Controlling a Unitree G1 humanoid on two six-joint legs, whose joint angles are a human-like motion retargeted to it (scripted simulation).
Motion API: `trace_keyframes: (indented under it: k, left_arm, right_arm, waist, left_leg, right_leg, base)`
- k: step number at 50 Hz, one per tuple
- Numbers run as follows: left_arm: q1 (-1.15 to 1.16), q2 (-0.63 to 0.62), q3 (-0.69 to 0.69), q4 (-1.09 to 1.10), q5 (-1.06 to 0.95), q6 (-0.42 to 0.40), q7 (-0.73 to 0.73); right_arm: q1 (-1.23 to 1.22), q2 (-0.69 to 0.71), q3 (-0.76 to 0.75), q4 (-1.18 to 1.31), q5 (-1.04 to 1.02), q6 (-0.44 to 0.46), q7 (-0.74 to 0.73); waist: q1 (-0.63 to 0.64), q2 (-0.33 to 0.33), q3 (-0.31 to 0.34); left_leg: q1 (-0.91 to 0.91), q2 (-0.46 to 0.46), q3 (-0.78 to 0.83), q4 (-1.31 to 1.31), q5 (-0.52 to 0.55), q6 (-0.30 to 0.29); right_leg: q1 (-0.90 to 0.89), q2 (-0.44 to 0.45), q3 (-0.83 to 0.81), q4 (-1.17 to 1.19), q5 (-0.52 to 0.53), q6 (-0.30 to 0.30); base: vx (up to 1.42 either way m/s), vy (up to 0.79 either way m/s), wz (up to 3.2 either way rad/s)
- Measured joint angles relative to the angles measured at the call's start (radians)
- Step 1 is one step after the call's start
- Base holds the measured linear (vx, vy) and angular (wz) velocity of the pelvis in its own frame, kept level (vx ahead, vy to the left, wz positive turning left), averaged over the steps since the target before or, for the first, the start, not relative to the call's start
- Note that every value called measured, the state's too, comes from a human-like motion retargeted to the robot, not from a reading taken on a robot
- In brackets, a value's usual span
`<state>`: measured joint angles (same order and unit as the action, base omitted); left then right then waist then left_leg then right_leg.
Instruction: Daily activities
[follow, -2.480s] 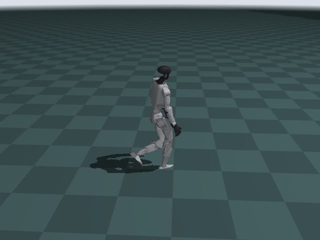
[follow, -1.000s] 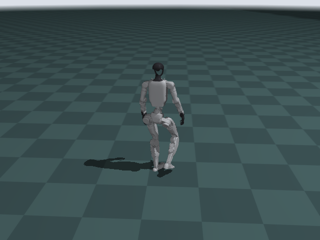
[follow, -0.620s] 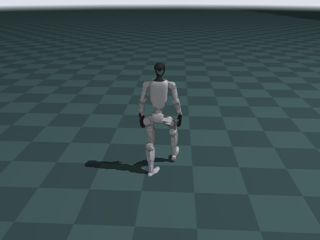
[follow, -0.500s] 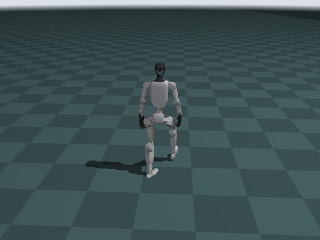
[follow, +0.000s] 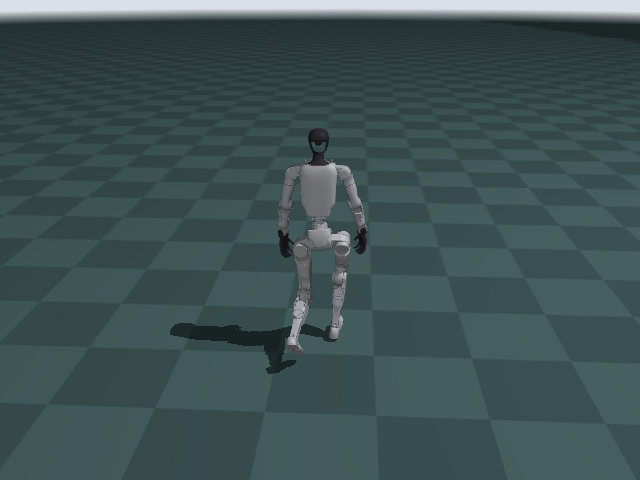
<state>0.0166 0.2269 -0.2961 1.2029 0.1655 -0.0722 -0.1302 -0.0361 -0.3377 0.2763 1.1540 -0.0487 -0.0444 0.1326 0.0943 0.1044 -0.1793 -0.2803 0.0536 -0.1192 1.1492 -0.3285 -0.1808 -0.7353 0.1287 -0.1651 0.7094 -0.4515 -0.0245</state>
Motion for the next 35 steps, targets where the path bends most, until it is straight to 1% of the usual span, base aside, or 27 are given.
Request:
trace_keyframes:
  k: [3,8,10,12,13,15,17,18,20,22,24,26,28,35]
  left_arm:
    - [-0.008,0.006,-0.009,-0.015,0.013,-0.002,-0.008]
    - [-0.011,0.014,-0.011,-0.036,0.026,-0.002,-0.016]
    - [-0.027,0.026,-0.005,-0.045,0.026,0.001,-0.025]
    - [-0.020,0.026,-0.002,-0.051,0.025,0.000,-0.020]
    - [-0.030,0.033,0.002,-0.055,0.021,0.001,-0.024]
    - [-0.024,0.033,0.005,-0.060,0.018,0.000,-0.018]
    - [-0.037,0.042,0.013,-0.065,0.009,0.001,-0.021]
    - [-0.031,0.041,0.015,-0.066,0.007,-0.001,-0.018]
    - [-0.044,0.049,0.023,-0.068,-0.004,0.000,-0.019]
    - [-0.037,0.047,0.029,-0.070,-0.012,-0.002,-0.014]
    - [-0.043,0.051,0.036,-0.070,-0.023,-0.002,-0.015]
    - [-0.037,0.048,0.040,-0.071,-0.030,-0.003,-0.012]
    - [-0.048,0.051,0.046,-0.069,-0.041,-0.001,-0.015]
    - [-0.039,0.039,0.055,-0.059,-0.063,0.005,-0.011]
  right_arm:
    - [-0.008,-0.012,0.002,-0.011,-0.003,0.000,-0.014]
    - [-0.012,-0.020,0.000,-0.025,-0.004,0.002,-0.033]
    - [-0.026,-0.022,-0.007,-0.030,-0.003,0.006,-0.032]
    - [-0.017,-0.017,-0.006,-0.035,-0.006,0.005,-0.036]
    - [-0.024,-0.017,-0.009,-0.036,-0.007,0.007,-0.032]
    - [-0.013,-0.011,-0.005,-0.039,-0.011,0.006,-0.031]
    - [-0.017,-0.008,-0.007,-0.039,-0.013,0.007,-0.022]
    - [-0.008,-0.004,-0.005,-0.038,-0.015,0.006,-0.021]
    - [-0.009,-0.001,-0.008,-0.033,-0.019,0.006,-0.012]
    - [0.007,0.007,-0.003,-0.027,-0.023,0.005,-0.011]
    - [0.012,0.010,-0.003,-0.018,-0.030,0.005,-0.005]
    - [0.029,0.014,0.000,-0.011,-0.037,0.005,-0.003]
    - [0.031,0.013,-0.002,0.000,-0.045,0.006,0.005]
    - [0.076,0.015,-0.002,0.025,-0.060,0.010,0.009]
  waist:
    - [0.020,0.002,-0.010]
    - [0.055,-0.001,-0.020]
    - [0.063,-0.014,-0.008]
    - [0.079,-0.010,-0.010]
    - [0.079,-0.019,0.000]
    - [0.093,-0.012,0.000]
    - [0.093,-0.027,0.014]
    - [0.099,-0.019,0.013]
    - [0.097,-0.033,0.024]
    - [0.103,-0.021,0.022]
    - [0.098,-0.027,0.024]
    - [0.101,-0.013,0.020]
    - [0.090,-0.024,0.023]
    - [0.078,-0.002,0.013]
  left_leg:
    - [-0.090,0.049,0.045,0.109,-0.052,0.035]
    - [-0.229,0.119,0.094,0.192,-0.201,0.117]
    - [-0.271,0.127,0.109,0.171,-0.251,0.150]
    - [-0.319,0.146,0.112,0.155,-0.305,0.172]
    - [-0.333,0.139,0.119,0.124,-0.319,0.184]
    - [-0.376,0.151,0.116,0.090,-0.356,0.196]
    - [-0.396,0.129,0.124,0.014,-0.364,0.206]
    - [-0.416,0.134,0.118,-0.004,-0.371,0.205]
    - [-0.430,0.104,0.126,-0.094,-0.361,0.207]
    - [-0.464,0.102,0.116,-0.143,-0.357,0.195]
    - [-0.481,0.074,0.118,-0.227,-0.336,0.186]
    - [-0.515,0.070,0.108,-0.266,-0.329,0.172]
    - [-0.514,0.035,0.117,-0.368,-0.295,0.166]
    - [-0.568,0.010,0.117,-0.462,-0.265,0.154]
  right_leg:
    - [0.042,0.027,0.013,-0.045,-0.008,-0.001]
    - [0.119,0.061,0.044,-0.108,-0.023,0.009]
    - [0.183,0.064,0.068,-0.182,-0.010,0.017]
    - [0.204,0.077,0.082,-0.176,-0.028,0.020]
    - [0.240,0.071,0.097,-0.217,-0.020,0.024]
    - [0.259,0.085,0.113,-0.209,-0.037,0.026]
    - [0.315,0.072,0.139,-0.266,-0.031,0.033]
    - [0.318,0.081,0.146,-0.253,-0.042,0.032]
    - [0.368,0.063,0.171,-0.312,-0.035,0.037]
    - [0.379,0.073,0.185,-0.301,-0.052,0.035]
    - [0.413,0.060,0.203,-0.338,-0.052,0.036]
    - [0.418,0.070,0.215,-0.318,-0.073,0.031]
    - [0.452,0.045,0.230,-0.357,-0.073,0.031]
    - [0.466,0.048,0.266,-0.282,-0.146,0.011]
  base:
    - [0.27,-0.05,-0.31]
    - [0.25,-0.04,-0.36]
    - [0.24,-0.04,-0.36]
    - [0.24,-0.04,-0.41]
    - [0.24,-0.04,-0.36]
    - [0.24,-0.04,-0.41]
    - [0.26,-0.04,-0.35]
    - [0.26,-0.03,-0.38]
    - [0.27,-0.03,-0.31]
    - [0.27,-0.02,-0.33]
    - [0.27,-0.01,-0.25]
    - [0.24,0.00,-0.35]
    - [0.26,0.02,-0.09]
    - [0.21,0.04,-0.22]
